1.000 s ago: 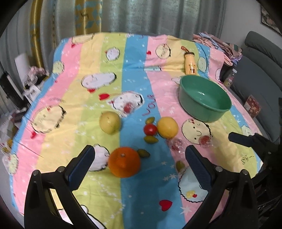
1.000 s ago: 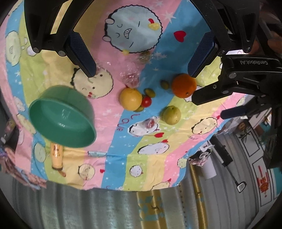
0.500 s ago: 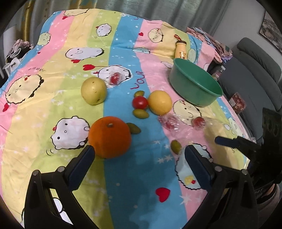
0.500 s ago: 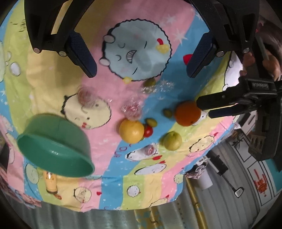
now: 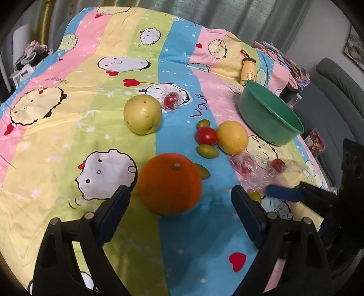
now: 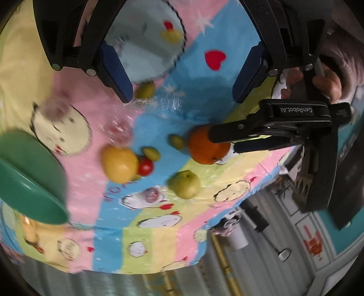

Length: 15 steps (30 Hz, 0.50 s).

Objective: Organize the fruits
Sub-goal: 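Close the left tool's fingers around the orange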

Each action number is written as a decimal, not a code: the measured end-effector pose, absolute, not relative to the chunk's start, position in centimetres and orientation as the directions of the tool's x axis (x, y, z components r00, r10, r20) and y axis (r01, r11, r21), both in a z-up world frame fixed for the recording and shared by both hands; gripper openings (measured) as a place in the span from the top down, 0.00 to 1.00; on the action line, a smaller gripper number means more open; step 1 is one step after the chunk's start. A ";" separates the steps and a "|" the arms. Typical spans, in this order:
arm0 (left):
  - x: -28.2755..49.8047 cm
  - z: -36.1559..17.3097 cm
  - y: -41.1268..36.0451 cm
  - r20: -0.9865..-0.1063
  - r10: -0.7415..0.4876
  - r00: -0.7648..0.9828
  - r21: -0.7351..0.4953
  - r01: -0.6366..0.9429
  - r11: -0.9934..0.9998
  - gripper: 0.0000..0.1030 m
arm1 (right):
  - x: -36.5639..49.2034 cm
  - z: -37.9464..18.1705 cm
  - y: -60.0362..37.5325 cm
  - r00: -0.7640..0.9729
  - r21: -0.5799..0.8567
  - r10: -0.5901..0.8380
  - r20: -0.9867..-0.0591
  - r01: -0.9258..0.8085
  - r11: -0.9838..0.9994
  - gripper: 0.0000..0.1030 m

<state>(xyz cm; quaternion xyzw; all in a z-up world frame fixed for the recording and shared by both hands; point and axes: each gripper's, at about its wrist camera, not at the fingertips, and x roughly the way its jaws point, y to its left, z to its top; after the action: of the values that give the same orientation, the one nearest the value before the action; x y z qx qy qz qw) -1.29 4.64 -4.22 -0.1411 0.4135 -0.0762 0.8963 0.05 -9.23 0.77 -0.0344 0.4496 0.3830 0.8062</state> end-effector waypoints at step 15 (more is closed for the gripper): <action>1.2 -5.4 7.2 -0.720 -0.389 0.575 -0.447 0.045 0.893 0.31 | 3.2 -1.7 -3.4 0.182 0.424 0.675 -0.715 -0.655 0.626 0.33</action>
<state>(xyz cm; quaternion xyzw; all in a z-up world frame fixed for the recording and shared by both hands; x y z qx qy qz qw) 1.25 7.24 -5.42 -0.1941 0.4438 -0.1254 0.8658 3.18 -3.38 -1.75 0.0105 0.4713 0.4324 0.7687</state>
